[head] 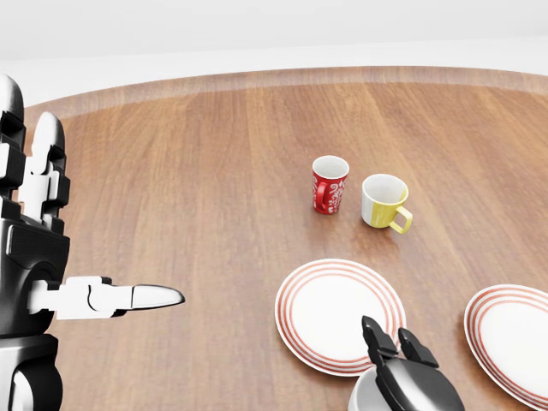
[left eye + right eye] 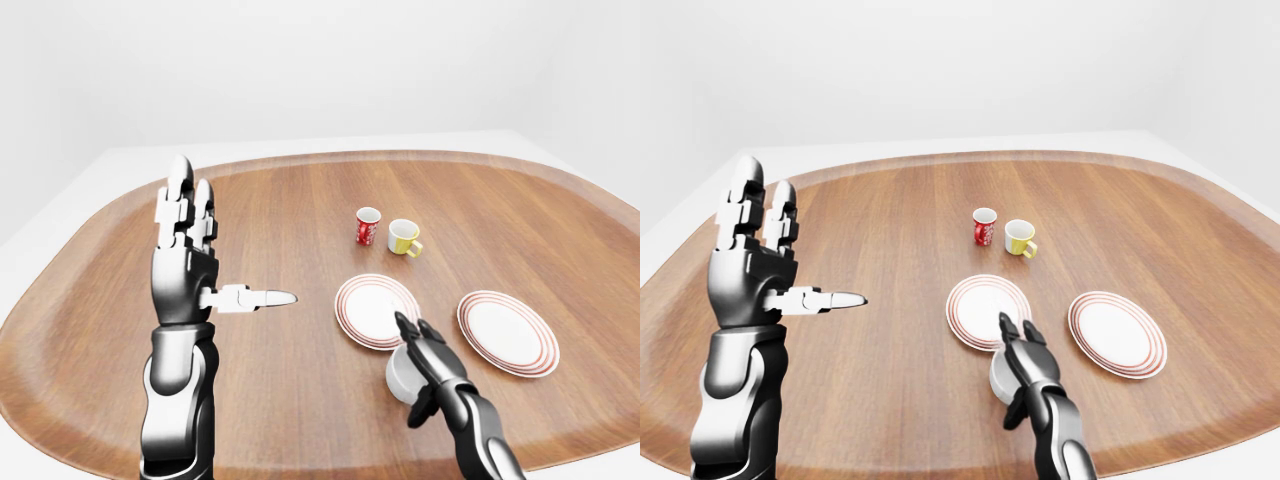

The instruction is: Put the white mug on the left plate.

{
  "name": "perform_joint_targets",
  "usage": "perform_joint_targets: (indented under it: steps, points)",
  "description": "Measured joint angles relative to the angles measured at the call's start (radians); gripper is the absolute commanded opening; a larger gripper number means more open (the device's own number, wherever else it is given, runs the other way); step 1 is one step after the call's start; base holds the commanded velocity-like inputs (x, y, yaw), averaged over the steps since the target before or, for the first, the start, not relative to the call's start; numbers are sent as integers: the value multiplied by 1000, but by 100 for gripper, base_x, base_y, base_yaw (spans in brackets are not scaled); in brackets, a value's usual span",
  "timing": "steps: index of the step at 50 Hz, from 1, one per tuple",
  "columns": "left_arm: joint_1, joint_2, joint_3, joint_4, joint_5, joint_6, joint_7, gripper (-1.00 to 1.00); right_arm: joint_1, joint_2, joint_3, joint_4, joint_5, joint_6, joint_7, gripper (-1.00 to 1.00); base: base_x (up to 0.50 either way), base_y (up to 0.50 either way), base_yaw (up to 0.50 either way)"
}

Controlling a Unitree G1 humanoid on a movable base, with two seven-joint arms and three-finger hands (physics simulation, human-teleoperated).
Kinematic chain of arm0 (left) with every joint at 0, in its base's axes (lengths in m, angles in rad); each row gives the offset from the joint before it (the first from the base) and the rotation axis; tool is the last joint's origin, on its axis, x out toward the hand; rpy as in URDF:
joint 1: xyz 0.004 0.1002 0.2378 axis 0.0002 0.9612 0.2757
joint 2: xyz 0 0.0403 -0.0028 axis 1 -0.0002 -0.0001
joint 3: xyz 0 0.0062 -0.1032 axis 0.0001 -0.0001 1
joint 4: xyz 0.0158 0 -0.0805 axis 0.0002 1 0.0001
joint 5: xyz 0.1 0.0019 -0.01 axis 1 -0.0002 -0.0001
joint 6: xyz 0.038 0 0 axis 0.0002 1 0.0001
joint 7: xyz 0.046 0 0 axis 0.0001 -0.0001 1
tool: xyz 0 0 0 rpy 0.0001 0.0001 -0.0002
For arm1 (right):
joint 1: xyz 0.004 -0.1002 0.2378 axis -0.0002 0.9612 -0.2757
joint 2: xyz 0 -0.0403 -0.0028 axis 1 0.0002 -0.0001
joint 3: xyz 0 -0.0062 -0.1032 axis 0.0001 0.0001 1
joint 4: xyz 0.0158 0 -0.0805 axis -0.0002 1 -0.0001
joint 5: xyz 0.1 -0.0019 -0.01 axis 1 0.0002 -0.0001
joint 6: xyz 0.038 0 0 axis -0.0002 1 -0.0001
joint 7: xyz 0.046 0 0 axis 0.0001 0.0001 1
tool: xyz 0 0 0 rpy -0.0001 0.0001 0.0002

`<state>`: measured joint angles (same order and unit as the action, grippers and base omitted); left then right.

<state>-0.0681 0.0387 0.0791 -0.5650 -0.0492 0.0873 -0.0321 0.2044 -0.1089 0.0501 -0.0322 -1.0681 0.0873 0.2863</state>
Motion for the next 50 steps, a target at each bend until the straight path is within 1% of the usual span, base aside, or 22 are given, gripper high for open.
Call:
perform_joint_targets:
  steps: [1, 2, 3, 11, 12, 16, 23, 41, 50]
  points:
    - [0, 0, 0, 0, 0, 0, 0, 100, -2, -1, -1, 6, 0, 0, -3, 100, 0, 0, 0]
    - [0, 0, 0, -1, 0, 0, 0, 100, -3, -1, -1, 10, 0, 0, -5, -31, 0, 0, 0]
    - [-1, 0, 0, -1, 0, 0, 0, 100, -4, -2, -2, 13, -3, 0, -9, -100, 0, 0, 0]
    - [-2, 0, 1, -1, -2, 0, 2, 100, -6, -4, -9, 14, -47, -5, -23, -100, 0, 0, 0]
    - [-2, 1, 2, -1, -2, 0, 2, 100, -6, -4, -9, 13, -34, 0, -20, -100, 0, 0, 0]
    - [-3, 1, 2, 0, -2, 0, 3, 100, -5, -4, -11, 2, -2, 0, -5, -100, 0, 0, 0]
    - [-4, 1, 3, 3, -3, 0, 4, 100, -1, 1, -17, -44, -7, 0, 43, -100, 0, 0, 0]
    - [-5, 2, 4, 7, -3, 0, 5, 100, 58, 31, 15, -316, 163, 0, 302, -100, 0, 0, 0]
    - [-8, 4, 9, 8, -6, 0, 5, 100, 59, 33, 30, -416, 217, 0, 396, -100, 0, 0, 0]
